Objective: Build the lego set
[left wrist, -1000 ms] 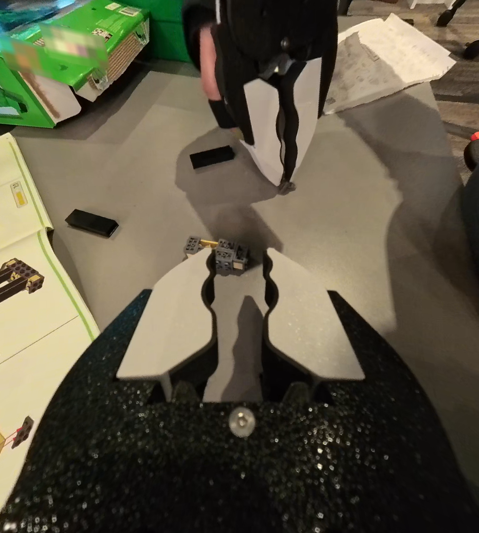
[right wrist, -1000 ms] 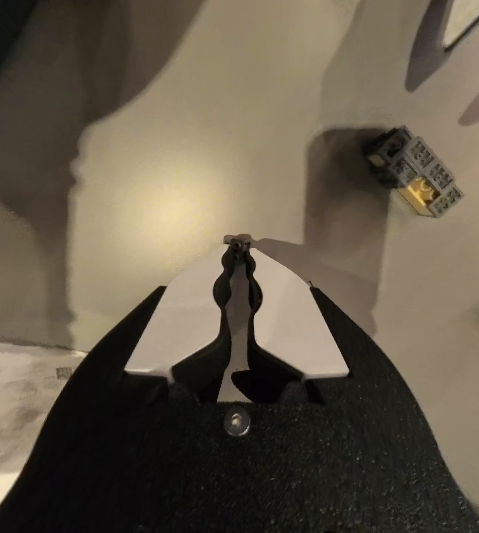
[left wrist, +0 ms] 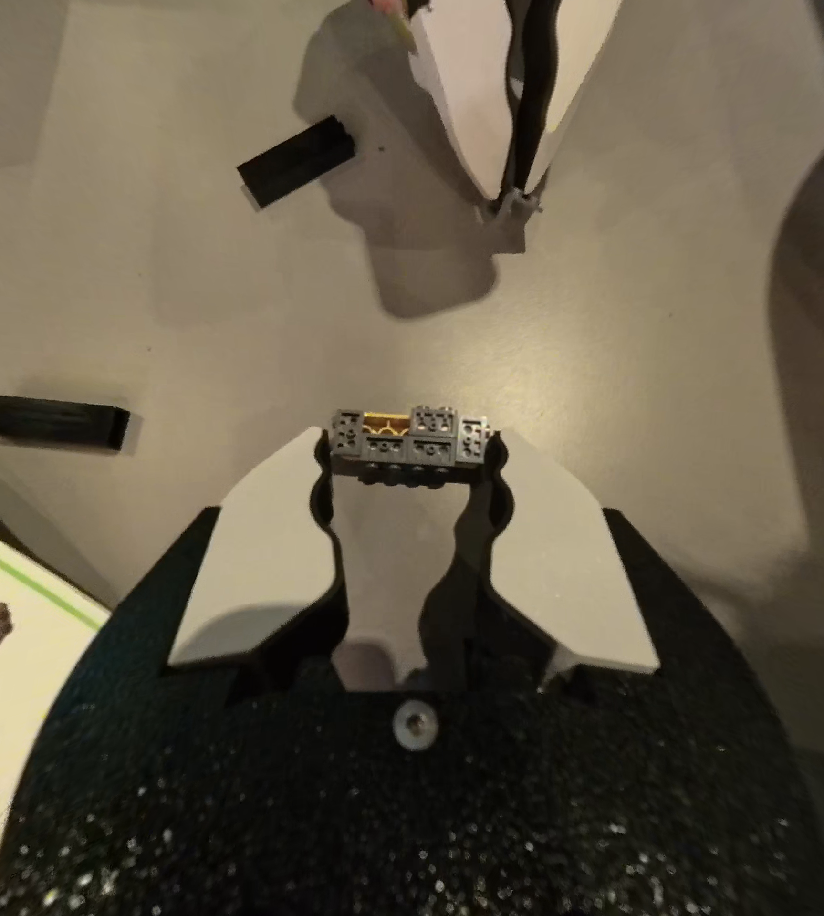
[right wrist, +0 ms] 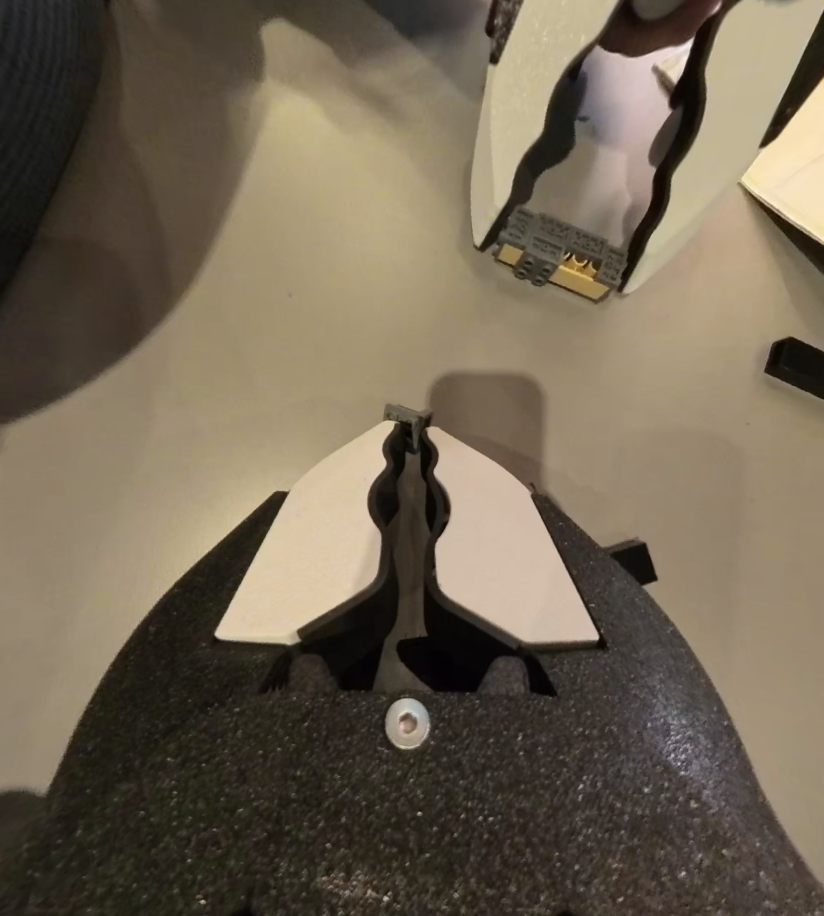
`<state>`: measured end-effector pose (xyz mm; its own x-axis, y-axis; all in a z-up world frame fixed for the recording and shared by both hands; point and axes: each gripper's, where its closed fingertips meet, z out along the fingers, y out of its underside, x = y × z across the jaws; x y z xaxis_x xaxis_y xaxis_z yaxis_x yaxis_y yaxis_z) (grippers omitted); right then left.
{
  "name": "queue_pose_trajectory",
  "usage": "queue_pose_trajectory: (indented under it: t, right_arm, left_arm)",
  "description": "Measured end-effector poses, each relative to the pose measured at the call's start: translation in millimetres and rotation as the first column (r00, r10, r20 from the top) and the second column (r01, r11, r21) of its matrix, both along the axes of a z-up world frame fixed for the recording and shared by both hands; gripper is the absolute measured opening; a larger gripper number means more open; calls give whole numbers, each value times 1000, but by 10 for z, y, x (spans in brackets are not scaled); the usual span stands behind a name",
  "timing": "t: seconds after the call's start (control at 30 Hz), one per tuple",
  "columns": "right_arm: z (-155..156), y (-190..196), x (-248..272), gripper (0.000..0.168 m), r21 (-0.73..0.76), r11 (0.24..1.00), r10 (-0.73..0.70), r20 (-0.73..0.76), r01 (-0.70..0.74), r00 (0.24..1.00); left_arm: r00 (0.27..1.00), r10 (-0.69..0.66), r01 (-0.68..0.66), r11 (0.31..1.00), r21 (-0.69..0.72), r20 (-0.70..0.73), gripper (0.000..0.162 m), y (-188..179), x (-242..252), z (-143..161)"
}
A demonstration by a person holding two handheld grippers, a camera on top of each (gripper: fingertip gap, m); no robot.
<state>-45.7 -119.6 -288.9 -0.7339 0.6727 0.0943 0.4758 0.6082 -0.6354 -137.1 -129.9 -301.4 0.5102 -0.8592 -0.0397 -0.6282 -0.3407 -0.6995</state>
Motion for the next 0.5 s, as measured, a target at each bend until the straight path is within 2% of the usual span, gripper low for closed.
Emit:
queue_pose_trajectory:
  t: [0.03, 0.23, 0.37, 0.5]
  right_arm:
    - [5, -4, -4, 5, 2, 1000, 1, -4, -1, 1000]
    - [42, -25, -57, 5, 9, 1000, -1, -52, 1, 999]
    - [126, -41, -162, 6, 33, 999, 1, -147, 4, 989]
    - [275, -55, -280, 5, 87, 996, 15, -274, 9, 962]
  left_arm:
    - [1000, 2, -2, 1000, -16, 9, 61, -5, 6, -6]
    - [998, 31, -30, 999, -20, 52, 61, 8, 29, -10]
    - [997, 37, -35, 999, -38, 66, 61, 4, 53, 0]
    - [962, -15, 63, 983, -172, 272, 61, -95, 278, 157]
